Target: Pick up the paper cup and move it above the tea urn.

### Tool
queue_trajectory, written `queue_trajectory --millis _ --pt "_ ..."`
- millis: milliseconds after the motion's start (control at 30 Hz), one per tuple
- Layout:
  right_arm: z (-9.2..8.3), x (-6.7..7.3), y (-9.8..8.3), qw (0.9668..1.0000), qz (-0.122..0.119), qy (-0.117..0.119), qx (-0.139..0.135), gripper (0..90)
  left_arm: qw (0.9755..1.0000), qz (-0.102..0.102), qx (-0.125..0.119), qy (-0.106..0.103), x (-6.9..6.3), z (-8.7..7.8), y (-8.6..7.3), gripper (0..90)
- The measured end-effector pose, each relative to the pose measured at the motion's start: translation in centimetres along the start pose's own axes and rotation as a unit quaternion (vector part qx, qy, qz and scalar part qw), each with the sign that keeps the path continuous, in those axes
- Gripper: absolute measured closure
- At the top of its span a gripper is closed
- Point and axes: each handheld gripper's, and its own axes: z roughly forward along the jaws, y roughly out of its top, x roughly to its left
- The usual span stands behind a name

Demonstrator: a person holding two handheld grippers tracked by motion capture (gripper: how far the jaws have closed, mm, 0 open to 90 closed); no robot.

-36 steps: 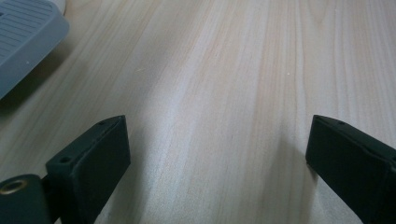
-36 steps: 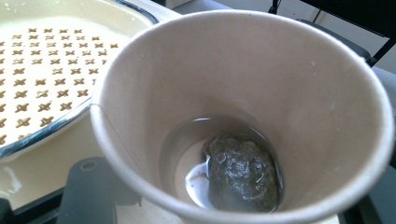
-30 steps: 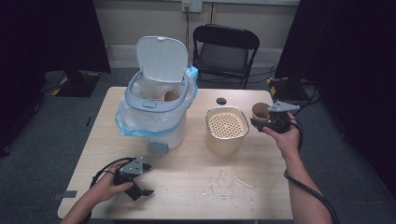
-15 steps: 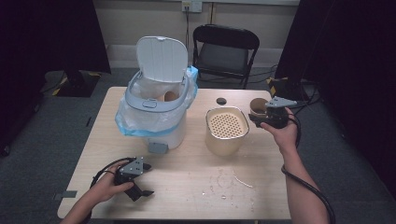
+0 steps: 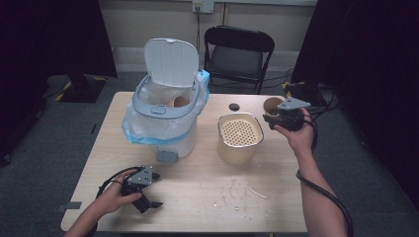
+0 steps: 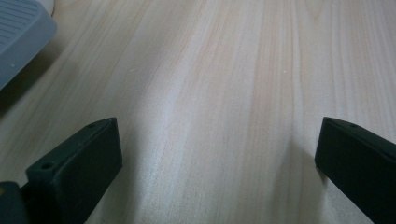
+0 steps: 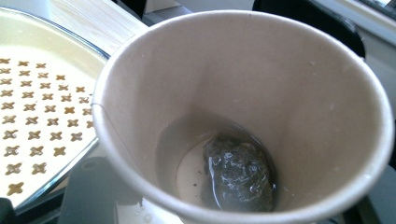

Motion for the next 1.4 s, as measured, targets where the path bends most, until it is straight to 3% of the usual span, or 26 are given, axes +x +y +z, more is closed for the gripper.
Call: queue_trajectory --millis 300,533,767,1033,1133,1400 --pt "0.2 0.6 1.2 0.9996 -0.027 -0.009 -0.003 31.9 1.0 0.0 0.0 0.0 0.0 0.0 0.0 0.0" --pt "0.1 1.0 2.0 0.9977 -0.063 -0.026 0.0 32.0 1.0 0.0 0.0 0.0 0.0 0.0 0.0 0.0" --pt "0.2 1.1 2.5 0.9973 -0.068 -0.03 -0.002 32.1 1.0 0.001 -0.001 0.001 0.0 0.0 0.0 0.0" --pt "0.1 1.3 2.8 0.994 -0.099 -0.045 0.01 32.2 1.0 0.001 0.0 0.001 0.0 0.0 0.0 0.0" --pt "0.0 1.2 2.8 0.9939 -0.098 -0.048 0.009 32.2 1.0 0.001 -0.001 0.001 0.0 0.0 0.0 0.0" --pt "-0.1 1.5 3.3 0.9918 -0.119 -0.046 0.008 32.3 1.0 0.001 -0.001 0.001 0.0 0.0 0.0 0.0"
